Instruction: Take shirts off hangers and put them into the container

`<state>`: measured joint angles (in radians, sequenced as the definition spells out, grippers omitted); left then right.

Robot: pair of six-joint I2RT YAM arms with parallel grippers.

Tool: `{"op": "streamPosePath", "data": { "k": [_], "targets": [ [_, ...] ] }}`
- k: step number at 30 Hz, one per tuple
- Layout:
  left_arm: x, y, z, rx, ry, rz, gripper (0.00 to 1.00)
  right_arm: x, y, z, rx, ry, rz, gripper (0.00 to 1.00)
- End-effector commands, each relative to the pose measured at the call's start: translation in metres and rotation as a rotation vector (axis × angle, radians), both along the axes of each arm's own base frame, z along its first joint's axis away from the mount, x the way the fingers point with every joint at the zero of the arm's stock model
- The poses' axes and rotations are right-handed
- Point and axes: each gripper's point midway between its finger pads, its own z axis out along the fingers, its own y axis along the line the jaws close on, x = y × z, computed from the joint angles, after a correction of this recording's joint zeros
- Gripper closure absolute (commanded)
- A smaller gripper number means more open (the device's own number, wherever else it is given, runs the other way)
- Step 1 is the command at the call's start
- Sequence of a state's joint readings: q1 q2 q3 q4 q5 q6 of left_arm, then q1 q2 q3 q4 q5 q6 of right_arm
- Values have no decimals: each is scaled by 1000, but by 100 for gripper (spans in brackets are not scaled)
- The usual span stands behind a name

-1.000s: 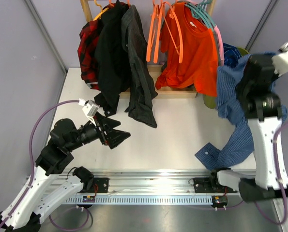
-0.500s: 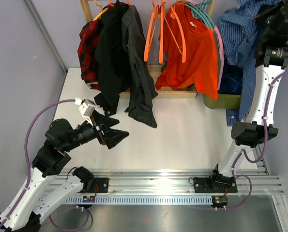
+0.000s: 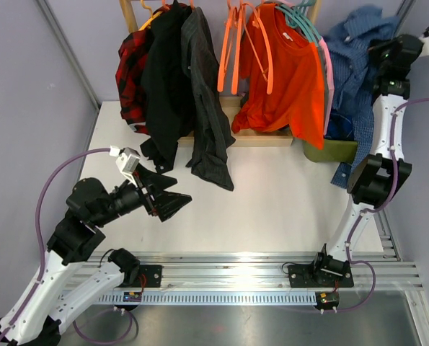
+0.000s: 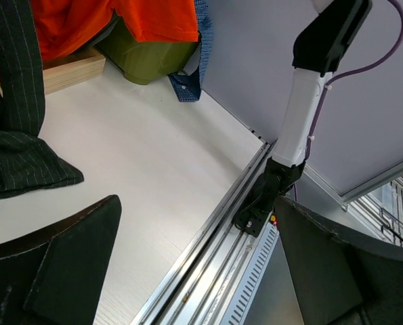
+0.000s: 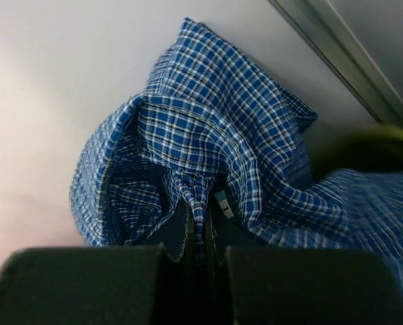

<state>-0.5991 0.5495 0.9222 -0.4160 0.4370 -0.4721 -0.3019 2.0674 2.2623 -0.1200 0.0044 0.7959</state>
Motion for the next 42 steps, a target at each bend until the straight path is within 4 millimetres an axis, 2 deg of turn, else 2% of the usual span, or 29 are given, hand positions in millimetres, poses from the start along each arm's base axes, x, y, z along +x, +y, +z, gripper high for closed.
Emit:
{"op": "streamPosePath", "data": {
  "k": [1,2,3,4,6,8,9,11,12,15,16,19,20,21,22,23,24,25,26,28,29,30,32,34,36,38,40,42],
  "targets": [
    [5,-2,5,-29,-1,12,1,7,-22,-97,52,276,-104,100],
    [6,-3,3,-27,4,12,1,4,-29,-121,63,349,-144,100],
    [7,-4,3,-32,5,12,1,2,-36,-155,64,440,-181,100],
    [7,-4,3,-37,10,12,1,-9,-44,-184,66,546,-238,100],
    [8,-7,2,-40,15,3,2,-14,-50,-228,47,664,-255,100],
    [9,-9,0,-41,27,-2,1,-26,-55,-260,36,783,-295,100],
    [10,-11,-1,-37,30,-7,2,-29,-57,-290,29,861,-294,100],
    [10,-11,0,-41,29,-12,2,-37,-56,-313,9,954,-290,100],
    [10,-11,1,-46,27,-12,2,-41,-57,-338,-5,1020,-286,100],
    [10,-11,1,-51,28,-10,2,-49,-50,-369,-67,1121,-248,100],
    [10,-12,-1,-49,33,-10,2,-51,-48,-378,-84,1141,-247,100],
    [10,-11,-2,-50,36,-8,2,-52,-44,-386,-92,1151,-217,100],
    [10,-11,-2,-52,33,-7,1,-53,-42,-396,-96,1175,-195,100],
    [10,-11,-2,-53,32,-8,2,-49,-37,-393,-88,1178,-156,100],
    [9,-11,-2,-54,31,-8,1,-50,-35,-399,-82,1202,-138,100],
    [9,-10,-2,-55,28,-7,1,-54,-32,-424,-69,1260,-121,100],
    [8,-10,-2,-60,26,-7,1,-63,-27,-433,-54,1318,-97,100],
    [8,-10,-1,-62,23,-9,1,-57,-28,-428,-54,1303,-92,100],
    [6,-9,-1,-65,17,-9,1,-60,-26,-441,-45,1330,-79,100],
    [4,-7,-1,-69,13,-8,1,-65,-22,-451,-33,1353,-64,100],
    [3,-6,-2,-72,13,-8,1,-65,-21,-447,-33,1343,-59,100],
    [2,-6,-3,-73,14,-6,1,-68,-20,-454,-33,1354,-58,100],
    [1,-4,-2,-76,10,-3,1,-70,-20,-451,-44,1355,-59,100],
    [-1,-3,-2,-82,8,-2,1,-72,-17,-456,-49,1367,-40,99],
    [-2,-3,-3,-90,7,-2,1,-76,-12,-466,-49,1399,2,95],
    [-2,-3,-3,-101,10,-4,1,-84,-11,-481,-37,1441,19,100],
    [-4,-3,-3,-107,9,-10,1,-85,-6,-481,-36,1456,42,100],
    [-5,-3,-3,-108,12,-12,1,-86,-6,-472,-29,1445,33,100]
  ]
}}
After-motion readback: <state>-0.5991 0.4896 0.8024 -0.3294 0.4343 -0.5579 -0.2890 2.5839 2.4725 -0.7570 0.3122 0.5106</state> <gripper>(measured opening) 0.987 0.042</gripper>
